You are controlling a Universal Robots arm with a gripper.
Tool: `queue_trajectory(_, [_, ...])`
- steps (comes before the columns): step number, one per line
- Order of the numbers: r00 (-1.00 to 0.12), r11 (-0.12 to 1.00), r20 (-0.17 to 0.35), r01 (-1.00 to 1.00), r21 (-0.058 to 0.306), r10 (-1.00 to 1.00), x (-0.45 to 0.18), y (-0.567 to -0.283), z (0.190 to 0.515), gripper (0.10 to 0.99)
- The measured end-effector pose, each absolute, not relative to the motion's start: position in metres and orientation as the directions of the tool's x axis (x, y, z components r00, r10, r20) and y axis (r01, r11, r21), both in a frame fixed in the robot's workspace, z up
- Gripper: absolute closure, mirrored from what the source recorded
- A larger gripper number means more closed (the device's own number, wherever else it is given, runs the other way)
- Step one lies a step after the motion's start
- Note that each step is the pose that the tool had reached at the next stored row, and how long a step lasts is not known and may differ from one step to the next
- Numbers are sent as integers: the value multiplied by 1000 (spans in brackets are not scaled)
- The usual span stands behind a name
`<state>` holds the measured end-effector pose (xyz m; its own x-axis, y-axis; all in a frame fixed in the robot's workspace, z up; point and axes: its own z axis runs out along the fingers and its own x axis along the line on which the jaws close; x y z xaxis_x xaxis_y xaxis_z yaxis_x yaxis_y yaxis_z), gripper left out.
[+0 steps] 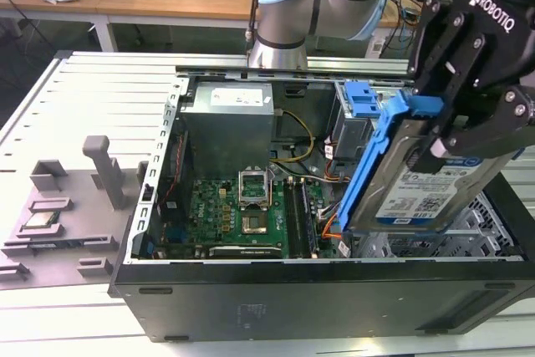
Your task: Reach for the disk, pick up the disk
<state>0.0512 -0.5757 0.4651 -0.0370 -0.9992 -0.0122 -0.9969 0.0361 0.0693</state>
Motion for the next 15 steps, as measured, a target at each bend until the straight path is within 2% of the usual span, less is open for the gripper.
queue_trajectory(15, [-37,36,-11,-995,91,-999,115,-553,455,722])
